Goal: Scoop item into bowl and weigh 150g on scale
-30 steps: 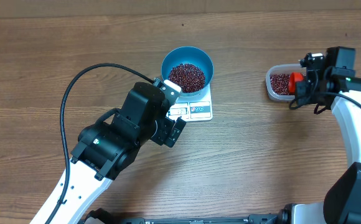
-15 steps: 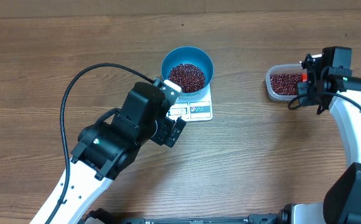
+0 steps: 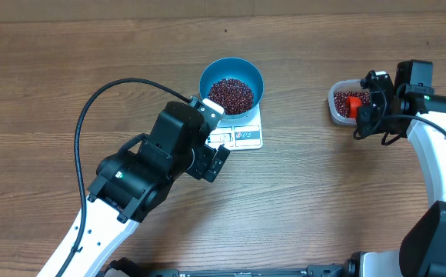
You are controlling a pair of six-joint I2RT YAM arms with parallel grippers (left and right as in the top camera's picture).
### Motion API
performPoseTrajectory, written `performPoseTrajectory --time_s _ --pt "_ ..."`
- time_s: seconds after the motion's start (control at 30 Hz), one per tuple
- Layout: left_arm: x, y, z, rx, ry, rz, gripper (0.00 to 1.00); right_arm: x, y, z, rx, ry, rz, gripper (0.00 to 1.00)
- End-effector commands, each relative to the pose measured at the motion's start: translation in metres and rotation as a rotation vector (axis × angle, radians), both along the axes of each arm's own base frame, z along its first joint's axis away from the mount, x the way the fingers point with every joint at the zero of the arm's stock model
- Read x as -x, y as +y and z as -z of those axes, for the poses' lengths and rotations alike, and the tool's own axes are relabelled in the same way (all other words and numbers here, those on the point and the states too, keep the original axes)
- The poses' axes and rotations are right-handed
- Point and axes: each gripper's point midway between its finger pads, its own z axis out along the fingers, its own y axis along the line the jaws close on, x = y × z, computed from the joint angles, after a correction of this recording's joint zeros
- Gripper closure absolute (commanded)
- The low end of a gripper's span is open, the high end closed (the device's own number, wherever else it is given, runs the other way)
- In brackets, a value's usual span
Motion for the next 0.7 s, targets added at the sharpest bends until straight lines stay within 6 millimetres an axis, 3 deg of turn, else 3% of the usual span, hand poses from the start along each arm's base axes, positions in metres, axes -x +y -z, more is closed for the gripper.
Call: performPoseTrajectory --time_s 0.0,0.37,0.67 --pt "0.000 -0.001 0.003 -0.005 0.007 0.016 0.00 -0.008 0.018 -0.018 -0.112 -0.067 -0.047 0.96" --pt "0.000 -0.001 0.003 -0.005 0.007 0.016 0.01 -0.008 -0.011 -0.030 -0.286 -0.120 0.084 0.96" --pt "0.000 -0.001 0.003 -0.005 0.007 0.016 0.00 0.008 -0.041 -0.036 -0.508 -0.132 0.218 0.96"
